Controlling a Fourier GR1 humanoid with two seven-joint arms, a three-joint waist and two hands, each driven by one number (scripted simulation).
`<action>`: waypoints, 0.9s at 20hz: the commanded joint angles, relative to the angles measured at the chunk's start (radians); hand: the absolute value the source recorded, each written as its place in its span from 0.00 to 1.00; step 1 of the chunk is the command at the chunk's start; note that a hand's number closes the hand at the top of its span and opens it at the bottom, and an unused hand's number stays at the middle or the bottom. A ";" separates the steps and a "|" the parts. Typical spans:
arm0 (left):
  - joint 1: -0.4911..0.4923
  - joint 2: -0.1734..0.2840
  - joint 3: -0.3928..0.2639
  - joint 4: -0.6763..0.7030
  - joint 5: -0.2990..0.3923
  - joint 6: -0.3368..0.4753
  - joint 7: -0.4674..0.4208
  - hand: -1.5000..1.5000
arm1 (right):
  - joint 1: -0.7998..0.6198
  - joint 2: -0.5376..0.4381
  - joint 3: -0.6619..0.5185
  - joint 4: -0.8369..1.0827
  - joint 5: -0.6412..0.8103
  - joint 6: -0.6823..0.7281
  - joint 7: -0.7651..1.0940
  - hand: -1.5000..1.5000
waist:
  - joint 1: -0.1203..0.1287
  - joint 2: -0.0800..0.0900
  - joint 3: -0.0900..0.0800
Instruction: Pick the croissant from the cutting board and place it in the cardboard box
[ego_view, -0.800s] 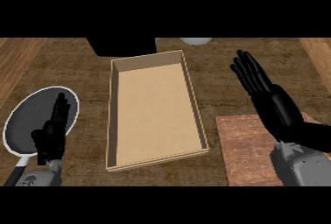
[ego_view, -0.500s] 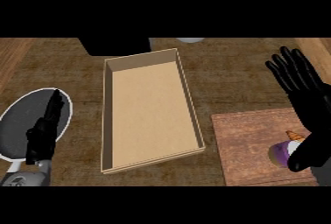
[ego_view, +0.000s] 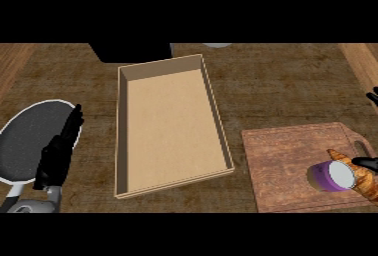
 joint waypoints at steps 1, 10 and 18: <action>0.051 0.001 -0.009 -0.048 -0.008 -0.007 -0.002 0.50 | 0.049 -0.079 0.012 0.124 0.159 0.083 -0.239 0.00 | 0.010 -0.001 -0.001; 0.008 0.014 0.000 -0.034 -0.005 -0.027 0.047 0.50 | 0.044 -0.445 0.151 0.100 0.510 0.095 -0.279 0.00 | 0.009 0.001 -0.003; 0.017 -0.014 -0.004 -0.068 -0.034 -0.004 0.051 0.50 | 0.074 -0.536 0.320 0.000 0.675 0.126 -0.242 0.00 | -0.004 -0.005 -0.004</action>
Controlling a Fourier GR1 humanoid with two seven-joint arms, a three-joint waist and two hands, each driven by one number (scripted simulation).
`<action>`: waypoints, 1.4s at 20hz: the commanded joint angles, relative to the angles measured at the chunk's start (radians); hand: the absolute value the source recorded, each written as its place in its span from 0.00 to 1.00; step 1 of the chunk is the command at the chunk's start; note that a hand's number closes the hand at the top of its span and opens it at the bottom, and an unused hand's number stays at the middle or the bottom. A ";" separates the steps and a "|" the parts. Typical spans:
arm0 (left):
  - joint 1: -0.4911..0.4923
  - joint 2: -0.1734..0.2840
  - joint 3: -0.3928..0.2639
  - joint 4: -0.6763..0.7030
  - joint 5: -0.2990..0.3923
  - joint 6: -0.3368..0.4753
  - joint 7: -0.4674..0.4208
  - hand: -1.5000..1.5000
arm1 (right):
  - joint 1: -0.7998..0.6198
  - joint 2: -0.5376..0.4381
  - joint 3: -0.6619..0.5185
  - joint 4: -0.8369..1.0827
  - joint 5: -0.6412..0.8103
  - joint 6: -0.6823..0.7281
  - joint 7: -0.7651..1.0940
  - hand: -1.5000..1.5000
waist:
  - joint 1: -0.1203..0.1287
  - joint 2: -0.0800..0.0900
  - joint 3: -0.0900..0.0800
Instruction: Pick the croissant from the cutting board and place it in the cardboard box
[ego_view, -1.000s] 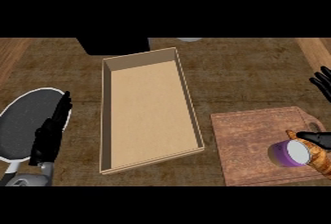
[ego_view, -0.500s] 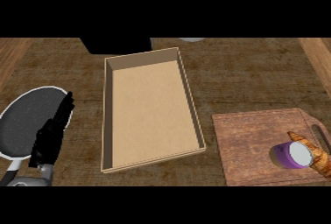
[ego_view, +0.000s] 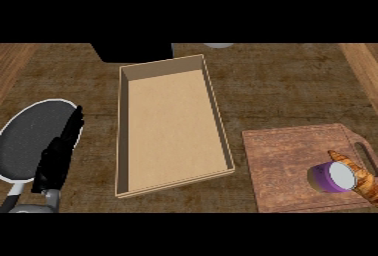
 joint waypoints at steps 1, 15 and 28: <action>-0.031 -0.027 -0.002 0.021 -0.023 0.017 0.035 0.50 | 0.021 0.013 0.089 -0.059 0.090 0.034 0.007 0.00 | -0.013 -0.002 -0.001; 0.036 -0.040 0.079 -0.048 -0.061 -0.065 0.038 0.50 | -0.010 0.155 0.042 0.067 0.322 -0.030 0.058 0.00 | -0.008 -0.002 0.000; 0.005 -0.116 0.116 -0.012 -0.118 -0.107 0.019 0.50 | 0.096 0.255 -0.027 -0.043 0.437 -0.034 0.071 0.00 | -0.017 -0.003 -0.001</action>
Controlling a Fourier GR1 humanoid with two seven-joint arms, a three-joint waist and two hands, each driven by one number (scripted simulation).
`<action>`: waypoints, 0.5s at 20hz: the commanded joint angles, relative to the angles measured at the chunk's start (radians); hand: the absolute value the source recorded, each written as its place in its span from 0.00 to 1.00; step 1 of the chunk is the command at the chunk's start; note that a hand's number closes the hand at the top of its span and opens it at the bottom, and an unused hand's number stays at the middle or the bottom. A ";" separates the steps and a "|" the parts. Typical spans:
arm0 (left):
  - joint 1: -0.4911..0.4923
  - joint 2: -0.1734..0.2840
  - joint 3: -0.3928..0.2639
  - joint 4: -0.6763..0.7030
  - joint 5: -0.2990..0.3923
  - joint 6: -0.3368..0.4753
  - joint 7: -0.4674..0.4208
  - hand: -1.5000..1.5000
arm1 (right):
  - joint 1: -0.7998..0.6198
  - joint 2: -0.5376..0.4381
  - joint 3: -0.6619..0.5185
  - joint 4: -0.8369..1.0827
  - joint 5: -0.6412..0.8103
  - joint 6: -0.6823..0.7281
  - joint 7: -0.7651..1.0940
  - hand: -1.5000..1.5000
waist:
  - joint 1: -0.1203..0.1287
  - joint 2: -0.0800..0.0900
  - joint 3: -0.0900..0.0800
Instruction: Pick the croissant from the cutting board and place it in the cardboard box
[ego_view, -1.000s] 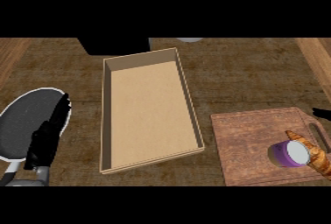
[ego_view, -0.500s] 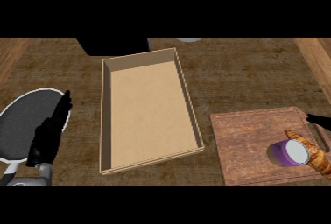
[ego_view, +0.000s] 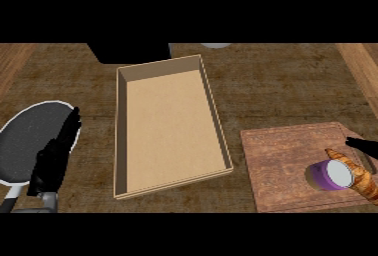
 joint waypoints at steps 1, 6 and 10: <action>-0.024 -0.001 0.029 0.006 0.000 -0.037 0.024 0.50 | 0.072 0.043 -0.025 -0.047 0.032 -0.027 -0.009 0.00 | -0.004 0.000 0.000; -0.047 -0.018 0.050 0.039 -0.021 -0.044 0.004 0.50 | 0.007 0.060 -0.045 0.094 0.086 -0.055 -0.074 0.00 | -0.001 0.001 0.000; -0.027 -0.028 0.070 0.064 -0.037 -0.060 -0.050 0.50 | -0.049 0.101 -0.058 0.067 0.102 0.000 -0.036 0.00 | 0.001 0.001 0.000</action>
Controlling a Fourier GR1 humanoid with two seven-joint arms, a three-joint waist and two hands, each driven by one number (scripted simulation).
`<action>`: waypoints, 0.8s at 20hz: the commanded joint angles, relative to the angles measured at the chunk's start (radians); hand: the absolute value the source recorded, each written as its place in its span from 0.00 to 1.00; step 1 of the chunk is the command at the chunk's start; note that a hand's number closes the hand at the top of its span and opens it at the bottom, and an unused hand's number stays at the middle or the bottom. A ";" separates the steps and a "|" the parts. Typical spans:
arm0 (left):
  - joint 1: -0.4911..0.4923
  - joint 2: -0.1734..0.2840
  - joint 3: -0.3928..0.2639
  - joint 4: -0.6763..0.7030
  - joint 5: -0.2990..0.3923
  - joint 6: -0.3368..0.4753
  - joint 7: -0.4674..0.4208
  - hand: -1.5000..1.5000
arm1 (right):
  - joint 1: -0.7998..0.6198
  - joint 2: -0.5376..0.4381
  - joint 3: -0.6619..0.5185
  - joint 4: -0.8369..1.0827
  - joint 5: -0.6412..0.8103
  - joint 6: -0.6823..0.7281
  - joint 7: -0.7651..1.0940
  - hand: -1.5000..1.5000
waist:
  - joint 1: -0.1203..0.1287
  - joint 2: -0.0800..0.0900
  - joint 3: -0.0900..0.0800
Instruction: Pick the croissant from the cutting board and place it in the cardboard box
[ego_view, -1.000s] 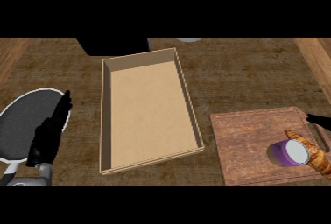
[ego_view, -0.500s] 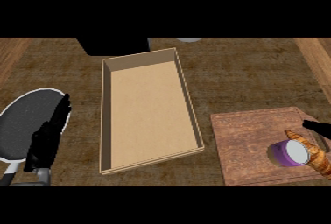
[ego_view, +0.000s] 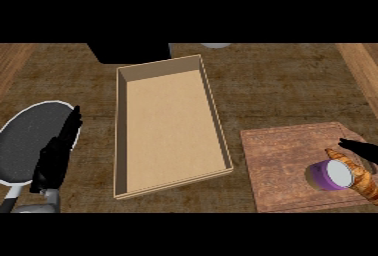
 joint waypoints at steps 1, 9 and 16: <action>0.004 -0.020 -0.006 -0.067 -0.029 0.006 0.065 0.50 | 0.043 0.028 -0.020 0.031 0.032 -0.054 -0.052 0.00 | 0.000 -0.001 0.000; 0.050 -0.034 0.011 -0.115 -0.040 -0.033 0.055 0.50 | -0.102 0.060 -0.003 0.160 0.131 -0.054 -0.053 0.00 | 0.004 0.000 0.000; 0.043 -0.031 0.056 -0.092 -0.036 -0.062 0.041 0.50 | -0.071 0.107 -0.008 0.170 0.157 -0.051 -0.054 1.00 | 0.002 0.000 0.000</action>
